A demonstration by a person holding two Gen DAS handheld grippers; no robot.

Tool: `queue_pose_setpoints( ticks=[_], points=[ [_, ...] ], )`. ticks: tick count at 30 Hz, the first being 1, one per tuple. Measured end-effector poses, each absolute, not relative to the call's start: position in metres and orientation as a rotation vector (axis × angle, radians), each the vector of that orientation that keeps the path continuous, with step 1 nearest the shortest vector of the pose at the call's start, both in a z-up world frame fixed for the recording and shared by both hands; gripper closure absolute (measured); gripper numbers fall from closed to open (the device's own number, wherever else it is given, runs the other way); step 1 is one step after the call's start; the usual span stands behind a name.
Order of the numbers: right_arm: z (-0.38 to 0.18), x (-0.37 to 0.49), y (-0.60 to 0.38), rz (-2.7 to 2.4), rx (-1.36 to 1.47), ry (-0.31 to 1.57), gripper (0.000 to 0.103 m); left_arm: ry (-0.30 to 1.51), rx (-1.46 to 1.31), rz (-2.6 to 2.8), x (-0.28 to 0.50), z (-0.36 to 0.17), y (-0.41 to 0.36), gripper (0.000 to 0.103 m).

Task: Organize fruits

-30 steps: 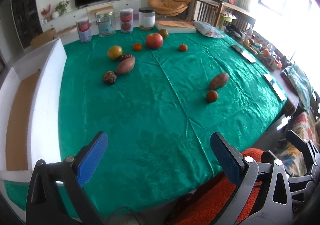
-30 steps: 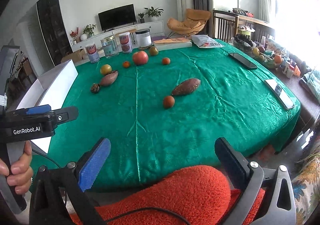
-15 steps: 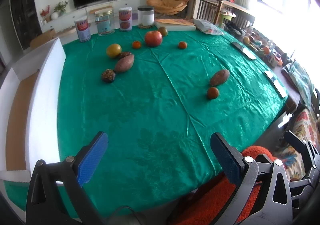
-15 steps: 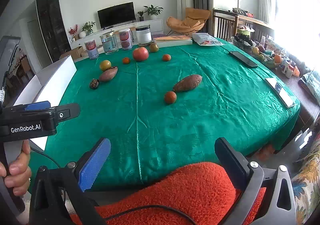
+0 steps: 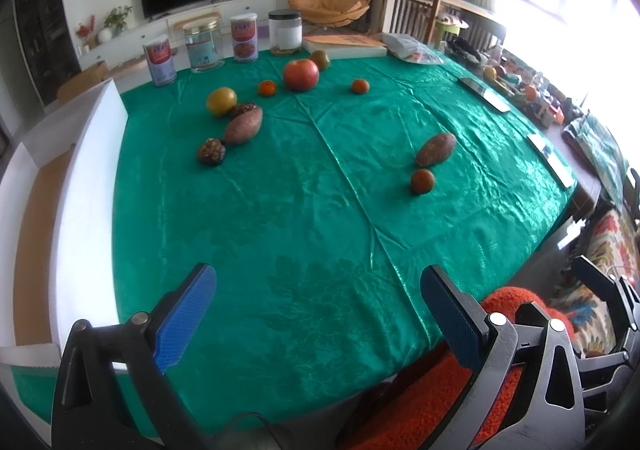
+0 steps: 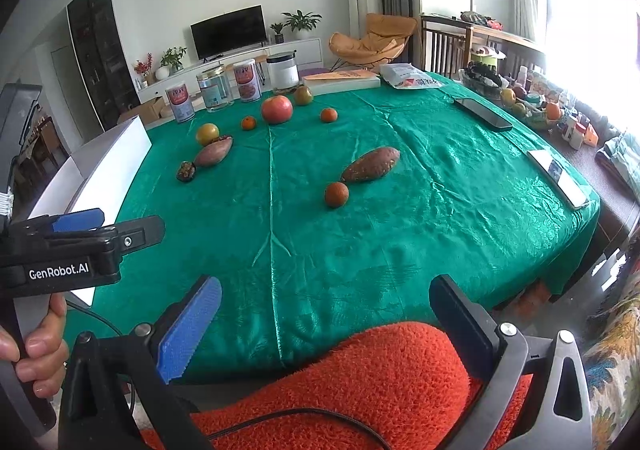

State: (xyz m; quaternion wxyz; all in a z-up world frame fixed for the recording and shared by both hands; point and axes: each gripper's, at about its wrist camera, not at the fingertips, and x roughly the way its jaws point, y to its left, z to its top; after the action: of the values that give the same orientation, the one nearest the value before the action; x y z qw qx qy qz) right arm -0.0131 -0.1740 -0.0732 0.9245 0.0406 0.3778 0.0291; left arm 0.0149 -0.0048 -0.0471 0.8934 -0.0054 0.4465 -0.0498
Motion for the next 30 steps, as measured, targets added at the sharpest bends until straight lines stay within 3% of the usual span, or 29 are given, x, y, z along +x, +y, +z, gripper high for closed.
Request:
queue_pose_setpoints(
  ticks=[30],
  points=[
    [-0.0745, -0.0115, -0.1711, 0.061, 0.081, 0.782, 0.0, 0.948, -0.005, -0.096, 0.0178, -0.0552, -0.0052, 0.001]
  ],
)
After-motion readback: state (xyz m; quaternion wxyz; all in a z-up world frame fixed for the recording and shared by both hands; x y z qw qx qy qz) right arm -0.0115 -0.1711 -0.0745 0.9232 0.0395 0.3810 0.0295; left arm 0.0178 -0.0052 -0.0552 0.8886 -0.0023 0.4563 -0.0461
